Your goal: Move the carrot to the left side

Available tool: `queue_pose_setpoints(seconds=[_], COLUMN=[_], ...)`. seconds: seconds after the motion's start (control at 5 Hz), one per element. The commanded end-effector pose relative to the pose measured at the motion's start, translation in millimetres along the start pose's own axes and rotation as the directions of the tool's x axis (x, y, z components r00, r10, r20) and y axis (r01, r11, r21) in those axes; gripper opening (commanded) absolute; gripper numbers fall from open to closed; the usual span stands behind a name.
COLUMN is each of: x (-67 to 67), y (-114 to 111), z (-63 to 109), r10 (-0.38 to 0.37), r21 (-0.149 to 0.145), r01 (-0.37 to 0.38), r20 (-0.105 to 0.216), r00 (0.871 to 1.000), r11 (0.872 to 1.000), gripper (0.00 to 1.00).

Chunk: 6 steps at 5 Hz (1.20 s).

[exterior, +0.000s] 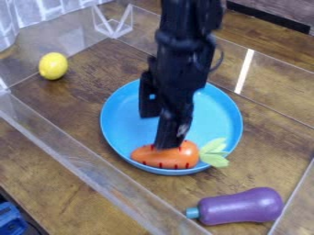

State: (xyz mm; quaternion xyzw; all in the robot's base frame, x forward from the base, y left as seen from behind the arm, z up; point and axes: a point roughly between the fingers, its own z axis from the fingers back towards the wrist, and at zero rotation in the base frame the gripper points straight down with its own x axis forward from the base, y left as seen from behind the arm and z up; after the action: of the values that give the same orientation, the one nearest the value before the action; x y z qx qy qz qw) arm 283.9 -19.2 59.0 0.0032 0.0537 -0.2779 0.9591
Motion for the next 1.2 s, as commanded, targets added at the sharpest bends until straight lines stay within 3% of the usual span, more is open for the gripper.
queue_pose_setpoints(seconds=[0.0,0.4,0.8,1.0], x=[9.2,15.9,20.9,22.7], y=[-4,-1,0,1], z=[-3.6,-18.4,-20.4,-19.9], r10=[-0.058,-0.076,-0.077,-0.074], r21=[0.038,0.045,0.042,0.038], r01=[0.056,0.072,0.072,0.069], r20=[0.061,0.095,0.125,0.138], r00=[0.996,0.993,0.989,0.988], r11=[0.998,0.996,0.997,0.997], gripper=[1.0,1.0,1.0,0.0])
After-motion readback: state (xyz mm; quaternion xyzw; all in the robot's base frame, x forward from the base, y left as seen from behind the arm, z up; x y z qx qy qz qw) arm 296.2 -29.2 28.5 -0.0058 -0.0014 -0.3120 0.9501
